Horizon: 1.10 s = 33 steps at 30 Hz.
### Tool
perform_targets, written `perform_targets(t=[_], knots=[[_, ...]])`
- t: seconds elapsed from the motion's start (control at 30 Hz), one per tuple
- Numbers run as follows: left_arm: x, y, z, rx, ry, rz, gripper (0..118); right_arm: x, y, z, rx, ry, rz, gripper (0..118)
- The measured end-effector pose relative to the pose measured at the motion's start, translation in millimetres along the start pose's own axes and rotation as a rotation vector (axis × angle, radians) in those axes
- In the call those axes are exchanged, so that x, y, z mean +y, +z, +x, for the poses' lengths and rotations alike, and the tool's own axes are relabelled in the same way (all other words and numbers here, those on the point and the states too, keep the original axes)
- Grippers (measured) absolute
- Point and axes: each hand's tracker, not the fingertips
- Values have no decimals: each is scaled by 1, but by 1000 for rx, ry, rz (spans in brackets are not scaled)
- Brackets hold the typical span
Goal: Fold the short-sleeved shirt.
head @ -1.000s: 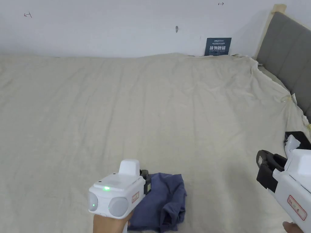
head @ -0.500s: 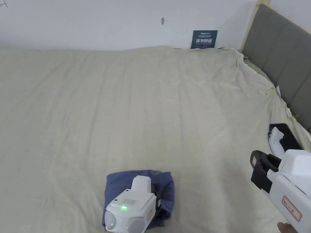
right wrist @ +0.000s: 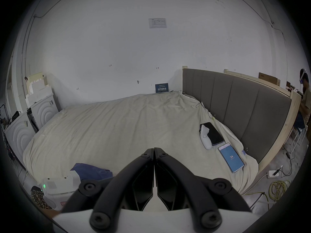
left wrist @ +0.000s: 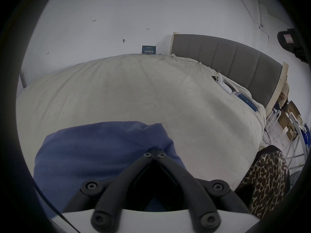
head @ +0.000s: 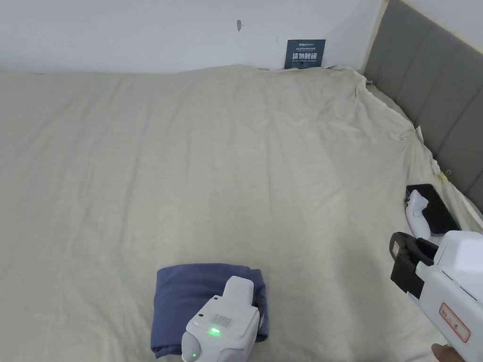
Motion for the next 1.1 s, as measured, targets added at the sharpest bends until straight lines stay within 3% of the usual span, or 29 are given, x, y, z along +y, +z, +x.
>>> perform_targets(t=[0.23,0.53,1.1], knots=[[1,8,8,-25,-54,17,0,1,1,-5,11,0,5,0],[62,81,-19,-8,-43,219,0,11,12,-27,50,12,71,0],[118,210,-137,359,-36,533,0,40,14,-105,121,56,287,0]])
